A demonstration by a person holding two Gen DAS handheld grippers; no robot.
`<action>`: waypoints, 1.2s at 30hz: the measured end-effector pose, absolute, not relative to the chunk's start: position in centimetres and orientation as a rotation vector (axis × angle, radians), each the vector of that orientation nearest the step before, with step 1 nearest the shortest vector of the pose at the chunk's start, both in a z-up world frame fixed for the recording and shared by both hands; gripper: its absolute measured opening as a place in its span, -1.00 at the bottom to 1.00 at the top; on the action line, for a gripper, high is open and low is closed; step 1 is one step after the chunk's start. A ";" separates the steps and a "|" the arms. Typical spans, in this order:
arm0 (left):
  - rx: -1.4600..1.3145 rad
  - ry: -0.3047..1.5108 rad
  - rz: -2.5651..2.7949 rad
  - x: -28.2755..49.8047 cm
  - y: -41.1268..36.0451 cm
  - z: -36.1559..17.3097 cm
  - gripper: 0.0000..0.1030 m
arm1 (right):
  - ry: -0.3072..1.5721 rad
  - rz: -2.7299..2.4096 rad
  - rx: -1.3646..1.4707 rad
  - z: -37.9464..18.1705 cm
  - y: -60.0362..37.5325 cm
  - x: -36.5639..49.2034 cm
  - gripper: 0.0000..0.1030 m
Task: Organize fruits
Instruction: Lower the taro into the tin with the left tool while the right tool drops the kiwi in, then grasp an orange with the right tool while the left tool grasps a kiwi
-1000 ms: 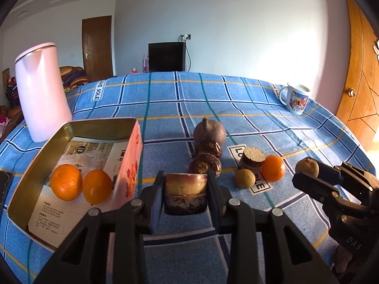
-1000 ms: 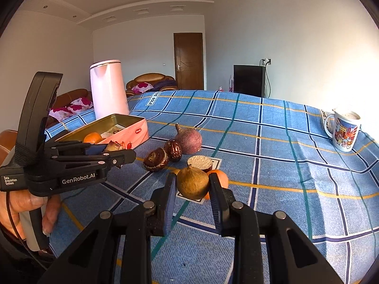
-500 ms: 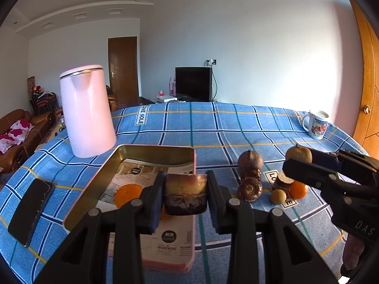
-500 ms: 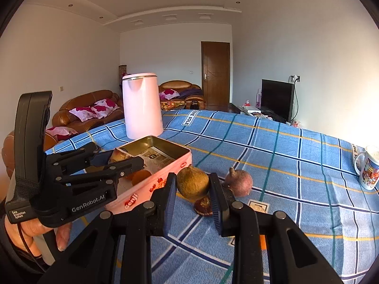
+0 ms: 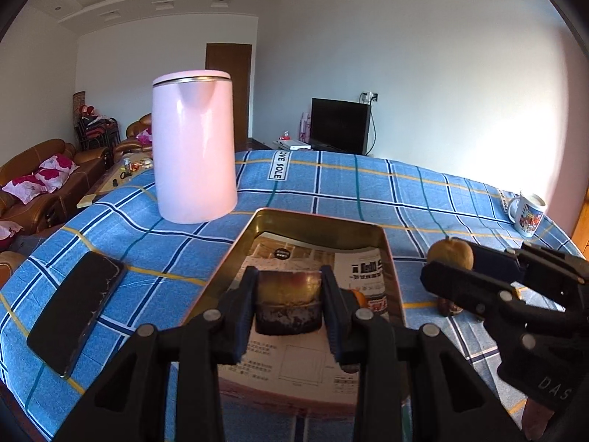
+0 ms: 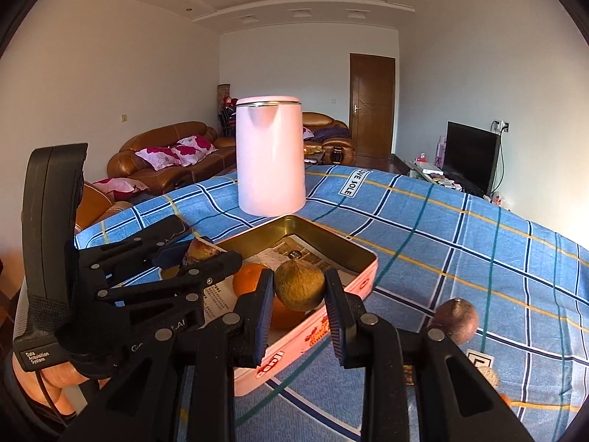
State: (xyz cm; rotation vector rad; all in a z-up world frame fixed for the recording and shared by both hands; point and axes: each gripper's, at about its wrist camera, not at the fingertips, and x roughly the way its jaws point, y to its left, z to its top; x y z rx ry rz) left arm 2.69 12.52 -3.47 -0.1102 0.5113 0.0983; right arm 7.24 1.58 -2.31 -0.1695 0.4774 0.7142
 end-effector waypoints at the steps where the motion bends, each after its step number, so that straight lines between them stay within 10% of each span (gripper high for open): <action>1: -0.117 0.515 0.103 2.7 12.9 -3.6 -0.33 | 0.484 0.720 -0.174 -2.5 1.8 7.2 -0.43; 15: -0.150 0.561 0.133 3.2 14.6 -5.0 -0.30 | 0.619 0.792 -0.250 -5.6 4.8 7.0 -0.43; 19: -0.145 0.541 0.132 2.8 13.9 -4.4 0.08 | 0.605 0.790 -0.230 -5.4 3.9 6.7 0.05; 36: -0.011 0.554 -0.122 3.5 1.3 -2.9 0.27 | 0.657 0.374 -0.074 -5.2 -15.8 8.7 0.08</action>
